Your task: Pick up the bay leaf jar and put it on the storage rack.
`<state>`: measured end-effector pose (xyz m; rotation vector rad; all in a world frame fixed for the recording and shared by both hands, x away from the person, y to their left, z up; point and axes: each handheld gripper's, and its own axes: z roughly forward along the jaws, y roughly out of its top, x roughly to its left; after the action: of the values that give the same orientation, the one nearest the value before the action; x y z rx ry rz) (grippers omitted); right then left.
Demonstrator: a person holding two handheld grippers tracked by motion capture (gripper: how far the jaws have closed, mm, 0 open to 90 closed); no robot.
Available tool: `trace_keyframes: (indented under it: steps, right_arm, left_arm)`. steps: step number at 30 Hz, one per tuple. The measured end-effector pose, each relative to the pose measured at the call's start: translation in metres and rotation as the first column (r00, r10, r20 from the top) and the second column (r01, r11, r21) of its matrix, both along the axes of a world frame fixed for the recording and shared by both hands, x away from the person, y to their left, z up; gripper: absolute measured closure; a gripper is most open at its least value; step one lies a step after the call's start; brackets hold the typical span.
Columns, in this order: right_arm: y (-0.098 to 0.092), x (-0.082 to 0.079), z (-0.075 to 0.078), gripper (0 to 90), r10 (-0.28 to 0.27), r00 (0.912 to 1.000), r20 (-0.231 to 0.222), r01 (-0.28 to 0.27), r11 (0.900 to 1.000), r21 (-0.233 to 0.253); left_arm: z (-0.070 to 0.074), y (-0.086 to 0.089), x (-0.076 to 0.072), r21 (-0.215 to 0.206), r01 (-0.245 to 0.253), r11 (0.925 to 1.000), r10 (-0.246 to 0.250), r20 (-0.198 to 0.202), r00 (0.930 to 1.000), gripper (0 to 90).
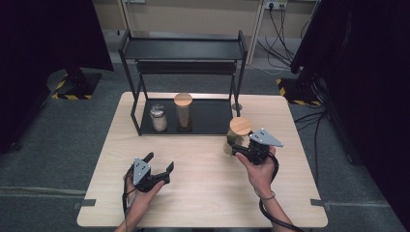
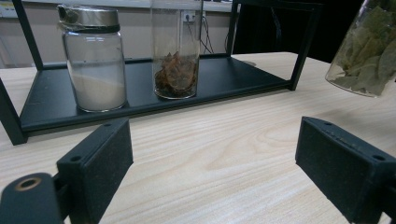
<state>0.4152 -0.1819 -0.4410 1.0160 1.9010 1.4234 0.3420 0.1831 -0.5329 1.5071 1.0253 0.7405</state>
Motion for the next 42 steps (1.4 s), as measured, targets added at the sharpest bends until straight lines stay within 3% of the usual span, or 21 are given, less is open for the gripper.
trace_keyframes:
  steps: [42]
  right_arm:
    - [0.028,0.033,0.01,25.2,0.001,1.0,0.008,-0.001,1.0,-0.003]
  left_arm:
    - [0.0,0.0,0.0,0.002,0.0,1.0,0.0,0.004,1.0,10.2]
